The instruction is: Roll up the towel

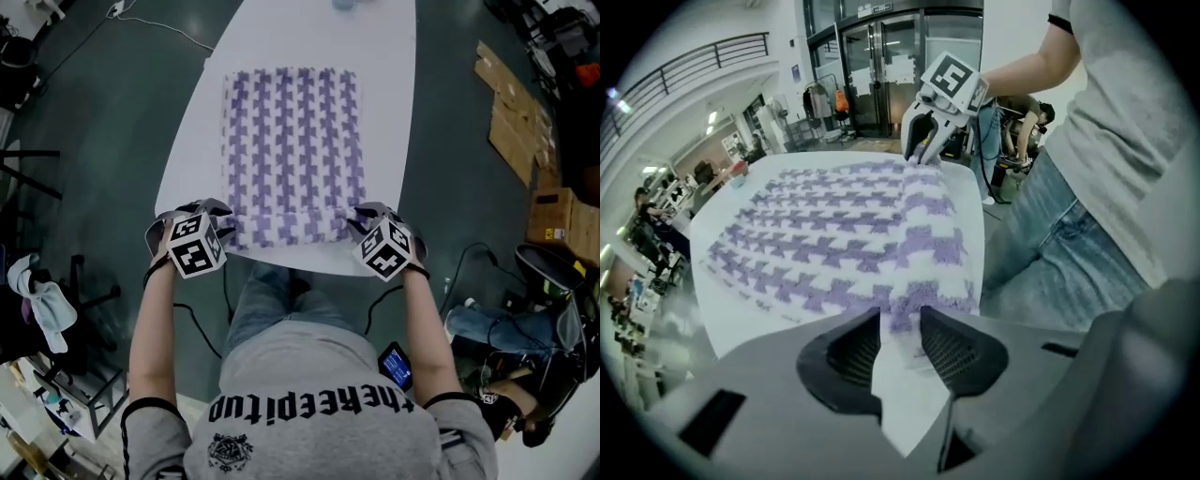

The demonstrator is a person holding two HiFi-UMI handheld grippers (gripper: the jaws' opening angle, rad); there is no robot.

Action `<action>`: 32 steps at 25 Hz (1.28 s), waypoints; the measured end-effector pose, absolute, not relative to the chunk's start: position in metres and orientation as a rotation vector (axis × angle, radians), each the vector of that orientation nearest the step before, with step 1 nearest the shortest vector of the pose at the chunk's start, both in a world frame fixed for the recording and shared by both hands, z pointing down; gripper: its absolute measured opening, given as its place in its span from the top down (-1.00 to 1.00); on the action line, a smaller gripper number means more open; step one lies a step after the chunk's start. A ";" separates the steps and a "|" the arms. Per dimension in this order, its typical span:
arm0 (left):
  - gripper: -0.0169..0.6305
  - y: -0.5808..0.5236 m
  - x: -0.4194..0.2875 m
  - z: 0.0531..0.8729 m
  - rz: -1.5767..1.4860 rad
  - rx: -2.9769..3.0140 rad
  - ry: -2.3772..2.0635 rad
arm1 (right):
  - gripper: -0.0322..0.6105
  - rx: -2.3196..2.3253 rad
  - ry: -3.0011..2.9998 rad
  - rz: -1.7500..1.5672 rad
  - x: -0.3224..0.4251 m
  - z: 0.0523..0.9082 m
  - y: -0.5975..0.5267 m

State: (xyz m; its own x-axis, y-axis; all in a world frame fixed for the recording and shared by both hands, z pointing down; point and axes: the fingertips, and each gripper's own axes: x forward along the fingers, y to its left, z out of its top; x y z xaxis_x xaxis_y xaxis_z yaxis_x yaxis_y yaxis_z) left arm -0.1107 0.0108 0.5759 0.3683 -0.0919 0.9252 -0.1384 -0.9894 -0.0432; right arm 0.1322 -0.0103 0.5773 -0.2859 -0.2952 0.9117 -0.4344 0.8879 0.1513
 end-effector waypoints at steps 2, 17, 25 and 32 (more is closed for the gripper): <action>0.59 0.010 -0.112 0.562 1.675 2.598 -0.306 | 0.60 0.565 -1.928 0.170 0.134 0.565 -0.007; 0.37 0.054 -0.106 0.573 1.579 2.652 -0.415 | 0.49 0.486 -1.937 0.032 0.119 0.573 0.034; 0.27 0.041 -0.101 0.605 1.666 2.570 -0.426 | 0.37 0.429 -1.853 -0.049 0.130 0.605 0.020; 0.48 0.037 -0.105 0.597 1.771 2.580 -0.461 | 0.51 0.445 -1.811 -0.101 0.133 0.599 0.018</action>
State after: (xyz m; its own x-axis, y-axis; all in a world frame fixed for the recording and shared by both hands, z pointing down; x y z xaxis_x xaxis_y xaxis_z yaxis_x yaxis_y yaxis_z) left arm -0.1050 0.0367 0.5966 0.3307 -0.2498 0.9101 -0.2260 -0.9572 -0.1806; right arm 0.1327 0.0175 0.5988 -0.2191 -0.3503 0.9106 -0.2468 0.9229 0.2956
